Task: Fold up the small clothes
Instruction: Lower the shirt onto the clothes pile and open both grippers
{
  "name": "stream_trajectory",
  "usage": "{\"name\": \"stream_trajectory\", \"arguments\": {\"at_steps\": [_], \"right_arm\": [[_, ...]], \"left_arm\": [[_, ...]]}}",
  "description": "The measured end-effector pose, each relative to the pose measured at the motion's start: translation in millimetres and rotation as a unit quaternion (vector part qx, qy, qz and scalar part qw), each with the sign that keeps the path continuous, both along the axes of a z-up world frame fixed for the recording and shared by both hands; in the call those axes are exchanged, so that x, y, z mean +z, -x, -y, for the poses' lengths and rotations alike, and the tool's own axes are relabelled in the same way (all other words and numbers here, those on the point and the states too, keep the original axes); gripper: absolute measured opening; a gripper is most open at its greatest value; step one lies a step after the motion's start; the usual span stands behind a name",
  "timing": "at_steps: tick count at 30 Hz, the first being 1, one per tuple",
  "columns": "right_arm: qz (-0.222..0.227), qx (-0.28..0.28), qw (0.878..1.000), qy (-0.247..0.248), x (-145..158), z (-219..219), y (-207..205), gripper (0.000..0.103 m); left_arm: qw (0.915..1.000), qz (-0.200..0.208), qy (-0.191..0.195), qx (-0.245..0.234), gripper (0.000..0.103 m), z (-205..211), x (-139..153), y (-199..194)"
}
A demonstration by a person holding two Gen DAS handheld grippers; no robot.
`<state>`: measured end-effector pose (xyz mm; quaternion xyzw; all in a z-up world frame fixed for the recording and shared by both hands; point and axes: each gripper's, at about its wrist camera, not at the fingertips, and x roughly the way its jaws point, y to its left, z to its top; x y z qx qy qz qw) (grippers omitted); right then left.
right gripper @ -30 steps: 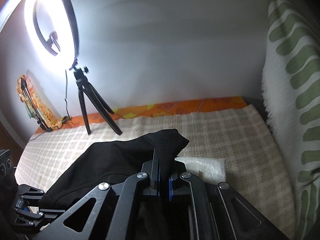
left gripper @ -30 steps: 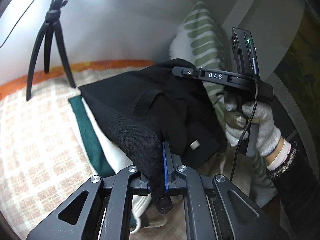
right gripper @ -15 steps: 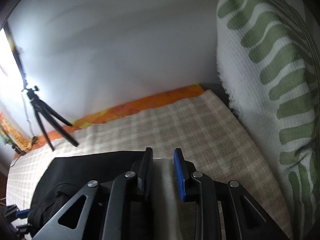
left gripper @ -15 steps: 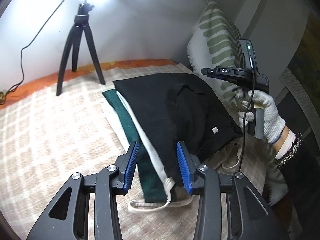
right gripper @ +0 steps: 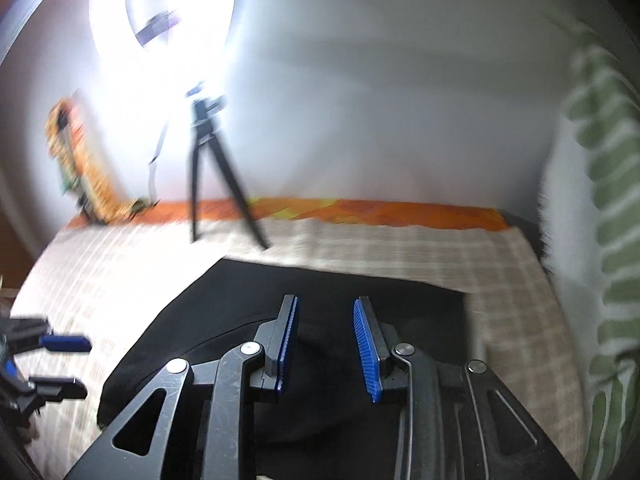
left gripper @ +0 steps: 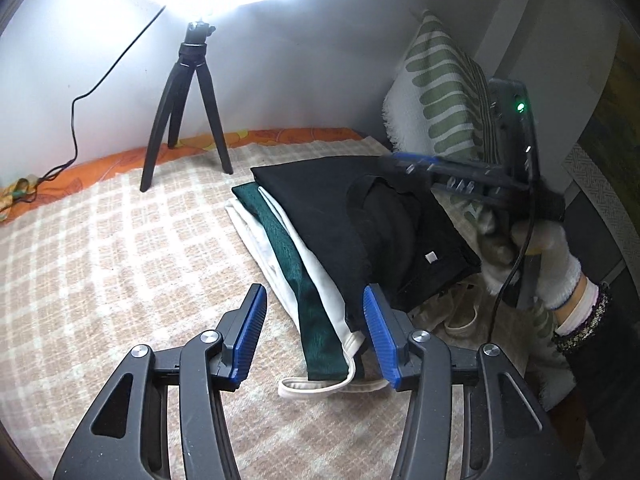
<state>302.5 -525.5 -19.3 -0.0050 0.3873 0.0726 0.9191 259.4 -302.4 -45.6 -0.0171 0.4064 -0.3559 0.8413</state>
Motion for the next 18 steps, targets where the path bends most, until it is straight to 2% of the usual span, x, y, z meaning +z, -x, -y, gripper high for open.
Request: {"name": "stream_trajectory", "arguments": {"at_steps": [4,7,13,18], "right_arm": [[-0.039,0.029,0.998,0.029,-29.7,-22.1,2.7,0.03],[-0.054,0.021,0.998,0.014,-51.1,-16.9,7.6,0.03],[-0.031,-0.004,0.999,-0.024,-34.7,-6.8,24.8,0.031],[-0.023,0.024,0.999,-0.022,-23.9,-31.9,50.6,0.032]], "left_arm": [[1.0,-0.001,-0.001,0.001,0.049,-5.5,-0.7,3.1],[1.0,-0.001,-0.003,0.004,0.049,-10.2,-1.5,5.0],[0.9999,0.001,0.0,0.011,0.049,-21.4,3.8,12.3],[0.9999,0.007,0.003,0.013,0.049,-29.8,11.0,25.5]]}}
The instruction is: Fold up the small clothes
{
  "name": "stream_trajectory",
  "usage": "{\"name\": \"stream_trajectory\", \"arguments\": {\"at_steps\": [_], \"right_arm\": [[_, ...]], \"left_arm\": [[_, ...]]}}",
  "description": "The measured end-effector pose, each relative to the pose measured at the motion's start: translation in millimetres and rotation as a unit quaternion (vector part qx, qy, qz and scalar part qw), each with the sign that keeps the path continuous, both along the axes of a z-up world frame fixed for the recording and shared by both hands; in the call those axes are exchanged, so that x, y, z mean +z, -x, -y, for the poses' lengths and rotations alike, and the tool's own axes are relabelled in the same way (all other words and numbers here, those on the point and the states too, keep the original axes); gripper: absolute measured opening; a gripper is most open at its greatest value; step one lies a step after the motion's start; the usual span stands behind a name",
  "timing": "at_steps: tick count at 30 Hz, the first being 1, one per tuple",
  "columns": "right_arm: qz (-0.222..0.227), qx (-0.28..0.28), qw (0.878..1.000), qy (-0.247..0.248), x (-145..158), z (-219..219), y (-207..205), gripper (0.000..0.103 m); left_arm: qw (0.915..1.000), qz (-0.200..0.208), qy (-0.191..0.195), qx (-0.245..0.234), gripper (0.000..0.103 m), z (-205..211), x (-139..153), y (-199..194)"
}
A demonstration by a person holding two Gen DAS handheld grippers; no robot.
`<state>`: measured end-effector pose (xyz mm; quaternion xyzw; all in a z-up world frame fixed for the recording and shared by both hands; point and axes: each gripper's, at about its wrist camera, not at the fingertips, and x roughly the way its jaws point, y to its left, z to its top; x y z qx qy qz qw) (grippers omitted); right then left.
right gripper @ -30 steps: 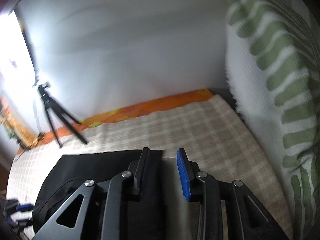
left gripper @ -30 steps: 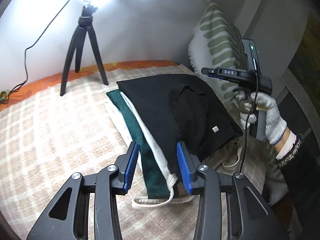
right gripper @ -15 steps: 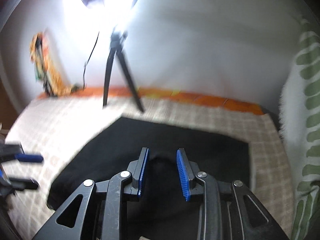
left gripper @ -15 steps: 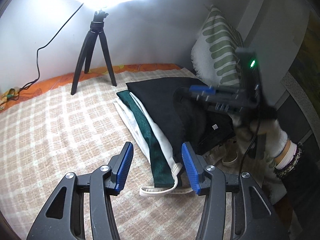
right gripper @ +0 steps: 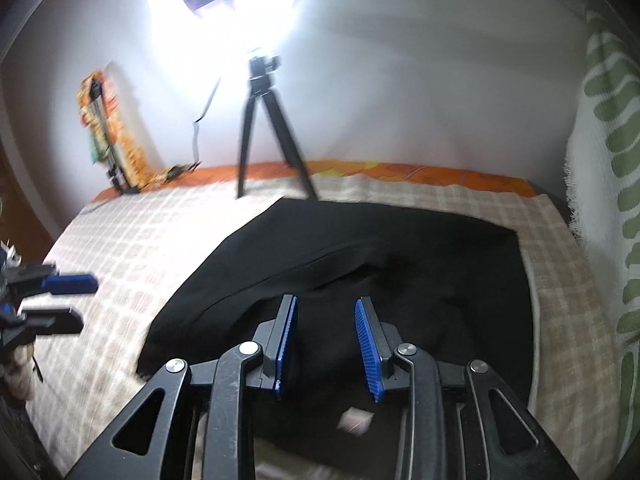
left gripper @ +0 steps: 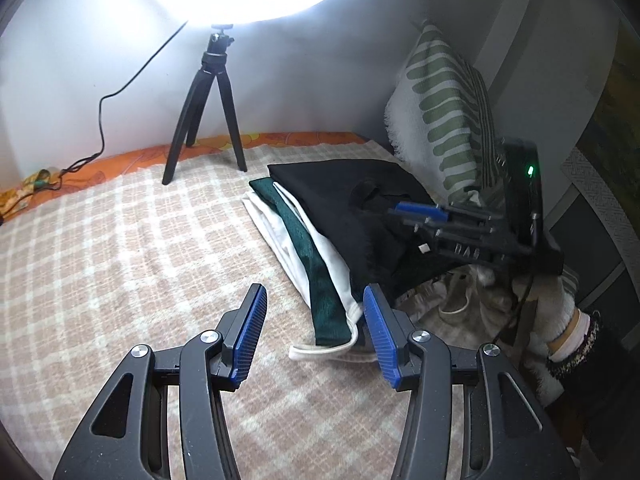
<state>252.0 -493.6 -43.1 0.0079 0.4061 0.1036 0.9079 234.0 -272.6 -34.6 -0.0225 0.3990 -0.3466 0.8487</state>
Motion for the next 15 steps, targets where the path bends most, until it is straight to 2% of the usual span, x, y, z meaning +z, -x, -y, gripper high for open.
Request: {"name": "stream_trajectory", "arguments": {"at_steps": [3,7,11,15], "right_arm": [[-0.019,-0.003,1.0,0.011,-7.4,-11.0,9.0,0.032],[-0.043,-0.016,0.999,-0.004,-16.6,-12.8,26.0,0.032],[-0.049,-0.03,0.998,-0.018,-19.2,-16.6,50.7,0.032],[-0.041,-0.042,0.998,-0.027,-14.2,-22.5,77.1,0.034]], "left_arm": [[1.0,0.004,0.001,0.002,0.049,-7.1,6.6,12.8],[0.9999,0.012,-0.005,0.002,0.049,-16.1,16.2,30.2],[0.9994,0.032,-0.014,0.01,0.062,-25.4,26.6,51.2],[0.9979,0.059,-0.022,0.013,0.064,-31.5,36.1,74.8]]}}
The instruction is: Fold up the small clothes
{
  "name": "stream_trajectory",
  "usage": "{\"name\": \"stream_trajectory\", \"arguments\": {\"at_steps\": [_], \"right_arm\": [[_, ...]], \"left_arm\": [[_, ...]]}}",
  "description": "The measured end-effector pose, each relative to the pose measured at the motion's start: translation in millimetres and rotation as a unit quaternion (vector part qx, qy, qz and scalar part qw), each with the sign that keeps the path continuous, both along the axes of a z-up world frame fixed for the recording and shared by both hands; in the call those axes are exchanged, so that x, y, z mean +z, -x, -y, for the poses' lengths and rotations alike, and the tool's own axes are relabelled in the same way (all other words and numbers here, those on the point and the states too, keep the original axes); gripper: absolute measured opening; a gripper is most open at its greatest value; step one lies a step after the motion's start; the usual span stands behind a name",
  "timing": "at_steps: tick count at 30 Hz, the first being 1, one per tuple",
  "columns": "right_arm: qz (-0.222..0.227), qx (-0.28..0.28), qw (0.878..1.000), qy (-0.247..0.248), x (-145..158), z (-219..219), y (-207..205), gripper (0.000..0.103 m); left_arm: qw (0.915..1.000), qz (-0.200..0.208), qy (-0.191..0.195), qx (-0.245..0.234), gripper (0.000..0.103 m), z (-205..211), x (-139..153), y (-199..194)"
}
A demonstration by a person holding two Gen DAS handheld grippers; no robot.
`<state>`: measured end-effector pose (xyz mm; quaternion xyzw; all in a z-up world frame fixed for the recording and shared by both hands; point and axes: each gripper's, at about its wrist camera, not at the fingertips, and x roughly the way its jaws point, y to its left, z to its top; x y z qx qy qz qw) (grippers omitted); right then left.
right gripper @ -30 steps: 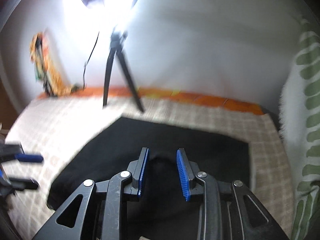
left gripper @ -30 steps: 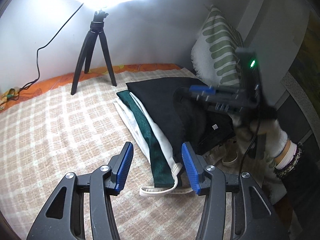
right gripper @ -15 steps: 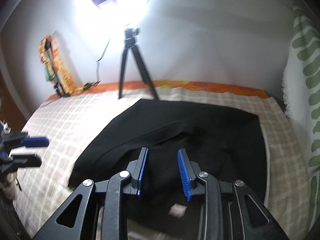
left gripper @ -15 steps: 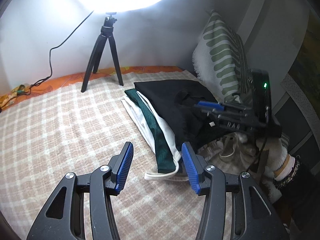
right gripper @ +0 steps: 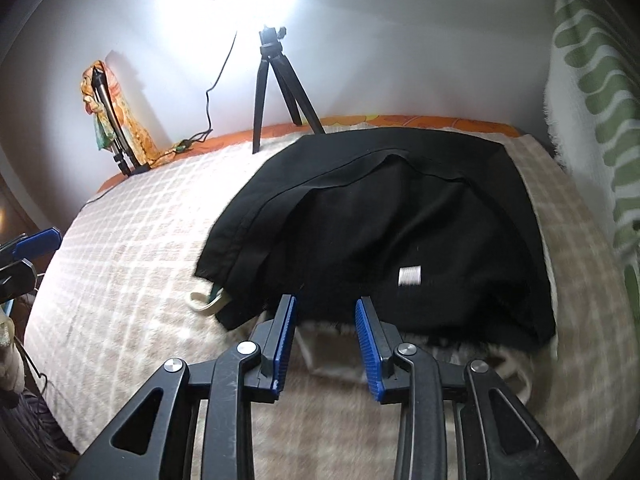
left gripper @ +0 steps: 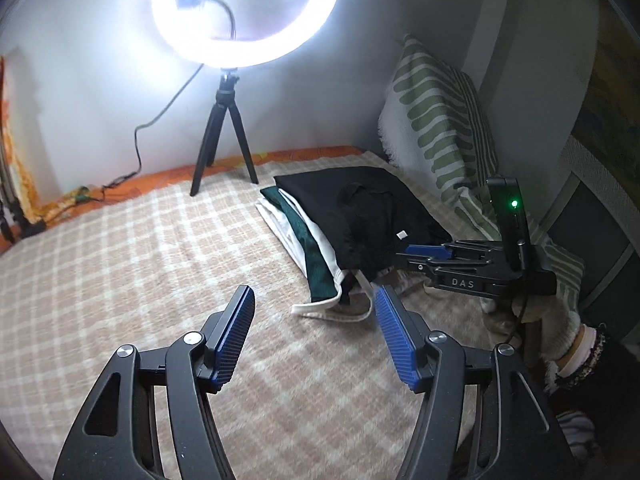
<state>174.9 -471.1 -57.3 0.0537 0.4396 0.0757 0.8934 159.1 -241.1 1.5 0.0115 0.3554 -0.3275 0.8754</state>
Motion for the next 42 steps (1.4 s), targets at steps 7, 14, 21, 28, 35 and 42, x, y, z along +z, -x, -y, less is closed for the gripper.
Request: {"name": "stream_trajectory", "arguments": {"at_steps": [7,14,21,28,35,42], "right_arm": [[0.029,-0.023,0.999,0.015,26.9,-15.9,40.2,0.051],[0.061,-0.05,0.995,0.053,49.9,-38.9,74.0,0.074],[0.084,-0.094,0.99,0.064,59.6,-55.1,98.6,0.087],[0.102,-0.138,0.983,0.07,61.5,-56.4,114.8,0.091],[0.121,-0.146,0.978,0.083,62.5,-56.9,119.8,0.092],[0.13,-0.135,0.978,0.089,62.1,-60.6,118.3,0.099]], "left_arm": [[0.9993,0.038,-0.008,0.0,0.072,-8.7,13.0,33.1],[0.9967,0.079,-0.012,0.008,0.081,-23.0,20.9,63.0],[0.9958,0.087,-0.027,0.011,0.083,-31.4,14.9,78.5],[0.9962,0.076,-0.028,0.029,0.084,-36.8,4.8,82.5],[0.9953,0.076,-0.038,0.045,0.102,-43.1,-4.9,84.6],[0.9943,0.08,-0.042,0.055,0.102,-46.0,-12.4,87.6]]}}
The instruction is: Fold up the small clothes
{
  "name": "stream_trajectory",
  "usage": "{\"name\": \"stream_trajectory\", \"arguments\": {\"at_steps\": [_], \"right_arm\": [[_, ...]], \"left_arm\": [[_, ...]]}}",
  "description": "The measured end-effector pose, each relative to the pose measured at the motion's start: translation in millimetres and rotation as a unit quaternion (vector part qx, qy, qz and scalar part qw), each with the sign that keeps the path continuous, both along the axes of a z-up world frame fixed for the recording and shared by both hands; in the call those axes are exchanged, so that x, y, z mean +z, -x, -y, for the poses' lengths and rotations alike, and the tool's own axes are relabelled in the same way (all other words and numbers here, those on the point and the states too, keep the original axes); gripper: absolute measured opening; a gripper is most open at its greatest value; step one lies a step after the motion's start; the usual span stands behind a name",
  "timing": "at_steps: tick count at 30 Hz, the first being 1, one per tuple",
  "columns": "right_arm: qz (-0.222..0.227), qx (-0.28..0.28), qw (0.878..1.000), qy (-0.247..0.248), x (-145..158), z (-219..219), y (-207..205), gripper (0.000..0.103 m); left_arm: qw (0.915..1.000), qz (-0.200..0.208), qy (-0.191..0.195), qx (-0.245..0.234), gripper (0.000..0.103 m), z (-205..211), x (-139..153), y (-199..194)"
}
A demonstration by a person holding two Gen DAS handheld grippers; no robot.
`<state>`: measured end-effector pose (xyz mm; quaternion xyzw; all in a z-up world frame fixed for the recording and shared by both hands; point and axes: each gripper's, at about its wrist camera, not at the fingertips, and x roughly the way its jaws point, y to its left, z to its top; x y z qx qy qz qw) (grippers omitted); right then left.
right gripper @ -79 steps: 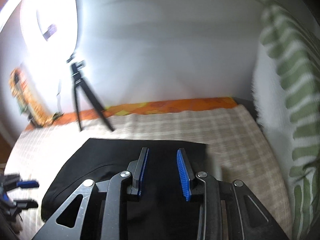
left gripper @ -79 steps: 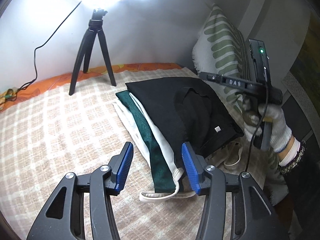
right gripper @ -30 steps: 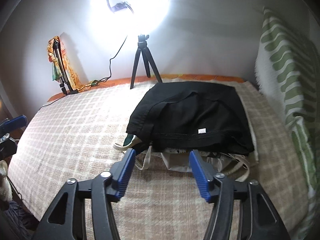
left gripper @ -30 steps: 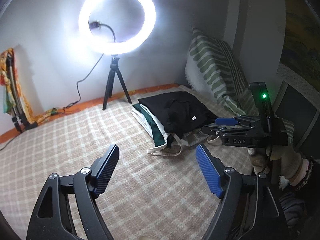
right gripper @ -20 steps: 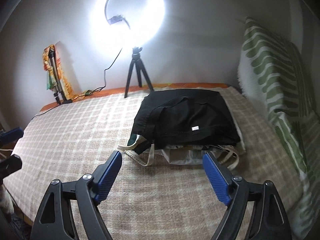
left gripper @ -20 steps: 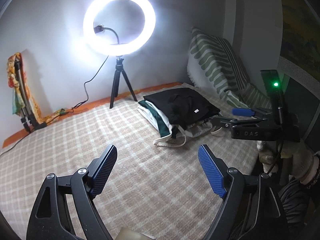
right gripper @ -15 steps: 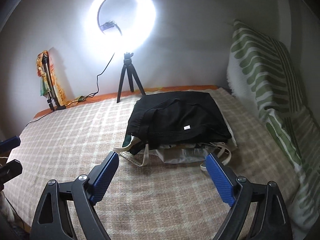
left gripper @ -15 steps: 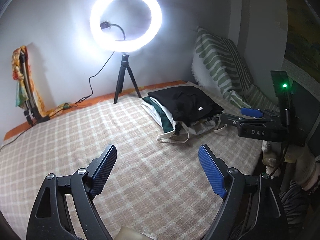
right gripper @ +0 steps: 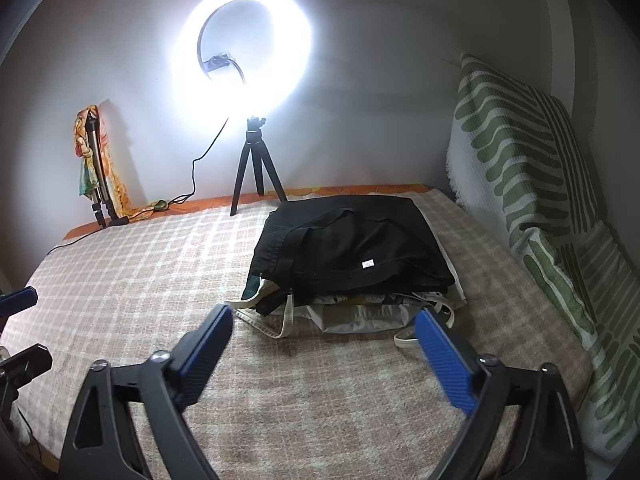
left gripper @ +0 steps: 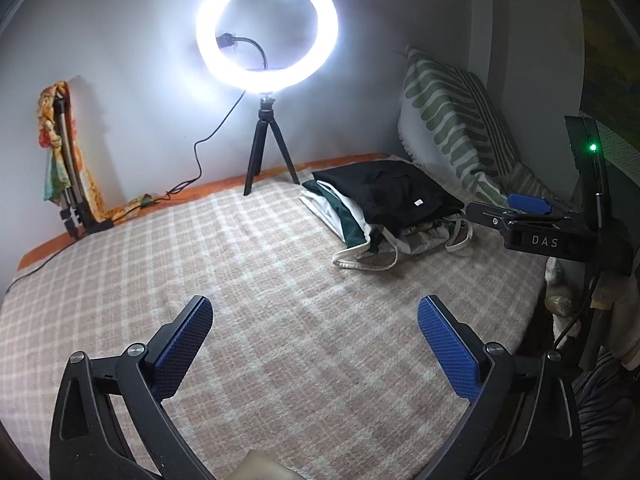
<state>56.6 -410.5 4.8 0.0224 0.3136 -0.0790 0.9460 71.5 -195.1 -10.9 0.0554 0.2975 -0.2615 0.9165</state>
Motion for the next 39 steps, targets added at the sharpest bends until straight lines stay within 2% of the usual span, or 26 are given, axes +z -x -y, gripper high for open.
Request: {"name": "stream_trajectory", "arguments": {"at_steps": [8,13,16,39], "right_arm": [[0.006,0.003,1.0,0.005,-0.2,-1.3,0.1,0.103],[0.008,-0.004,1.0,0.0,0.3,2.1,0.6,0.103],[0.008,-0.003,1.0,-0.001,0.6,2.0,-0.4,0.103],[0.013,0.002,1.0,-0.001,1.4,-6.4,-1.1,0.103]], "left_arm": [[0.9999,0.009,-0.008,0.002,0.102,1.6,0.9,1.3],[0.9999,0.005,-0.006,0.01,0.102,-0.4,0.1,-1.0],[0.9997,0.006,-0.019,0.016,0.102,0.4,-1.2,-1.6],[0.9996,0.006,-0.027,0.008,0.102,1.0,-2.5,-1.0]]}}
